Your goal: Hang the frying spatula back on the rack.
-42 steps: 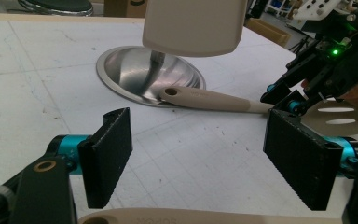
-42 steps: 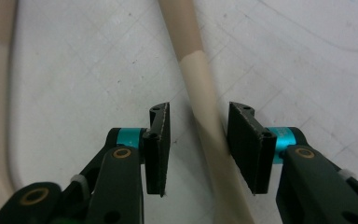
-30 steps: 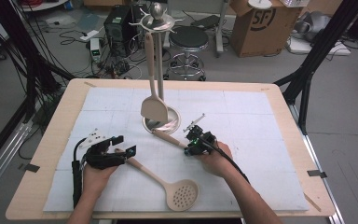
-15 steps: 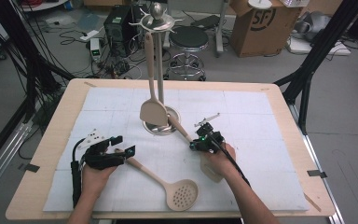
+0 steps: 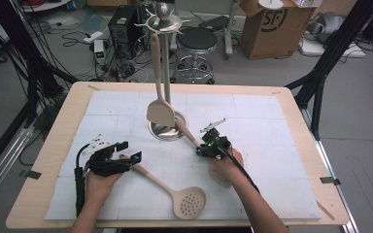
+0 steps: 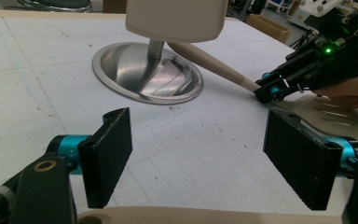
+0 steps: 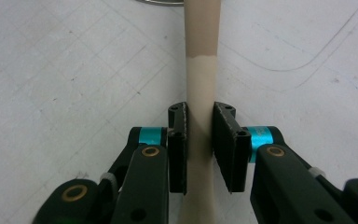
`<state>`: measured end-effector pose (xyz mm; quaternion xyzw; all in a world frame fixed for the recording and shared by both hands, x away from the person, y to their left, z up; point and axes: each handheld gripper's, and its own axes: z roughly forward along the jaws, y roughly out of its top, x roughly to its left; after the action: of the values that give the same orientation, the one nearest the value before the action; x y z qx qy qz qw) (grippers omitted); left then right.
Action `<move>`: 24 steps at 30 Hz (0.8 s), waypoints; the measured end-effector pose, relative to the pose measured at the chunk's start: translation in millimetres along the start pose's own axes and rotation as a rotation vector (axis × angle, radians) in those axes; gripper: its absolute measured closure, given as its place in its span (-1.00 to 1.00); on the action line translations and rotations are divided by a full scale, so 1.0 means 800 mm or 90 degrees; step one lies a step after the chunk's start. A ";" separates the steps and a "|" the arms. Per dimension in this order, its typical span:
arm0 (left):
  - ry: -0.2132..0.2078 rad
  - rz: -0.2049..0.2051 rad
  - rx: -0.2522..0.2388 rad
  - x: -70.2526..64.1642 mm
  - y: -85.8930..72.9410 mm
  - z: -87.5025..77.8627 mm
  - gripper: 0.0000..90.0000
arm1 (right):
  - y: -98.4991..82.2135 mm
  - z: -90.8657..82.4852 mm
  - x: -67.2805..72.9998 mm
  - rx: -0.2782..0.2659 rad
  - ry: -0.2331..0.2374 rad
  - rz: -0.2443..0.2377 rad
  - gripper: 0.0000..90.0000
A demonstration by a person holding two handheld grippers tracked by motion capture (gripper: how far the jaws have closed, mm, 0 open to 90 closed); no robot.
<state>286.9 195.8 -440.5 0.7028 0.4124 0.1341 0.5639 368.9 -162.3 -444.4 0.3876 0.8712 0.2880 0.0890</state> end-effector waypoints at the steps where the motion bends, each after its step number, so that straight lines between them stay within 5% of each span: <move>1: 0.000 0.000 0.000 0.000 0.000 0.000 -0.46 | 0.000 0.000 0.002 -0.001 -0.002 0.003 0.67; 10: 0.002 0.001 0.004 0.001 0.000 0.001 -0.46 | -0.005 0.002 0.004 -0.027 -0.014 0.001 0.70; 18: 0.004 -0.006 0.000 0.003 -0.002 -0.002 -0.46 | -0.020 -0.005 -0.002 -0.105 0.008 0.025 0.74; 24: 0.006 -0.007 -0.008 0.005 -0.002 -0.009 -0.46 | -0.009 -0.037 -0.004 -0.187 0.021 0.025 0.74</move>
<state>283.9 203.5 -440.6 0.6965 0.4182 0.1370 0.5668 355.1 -181.3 -424.8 0.3826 0.8132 0.4203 0.1248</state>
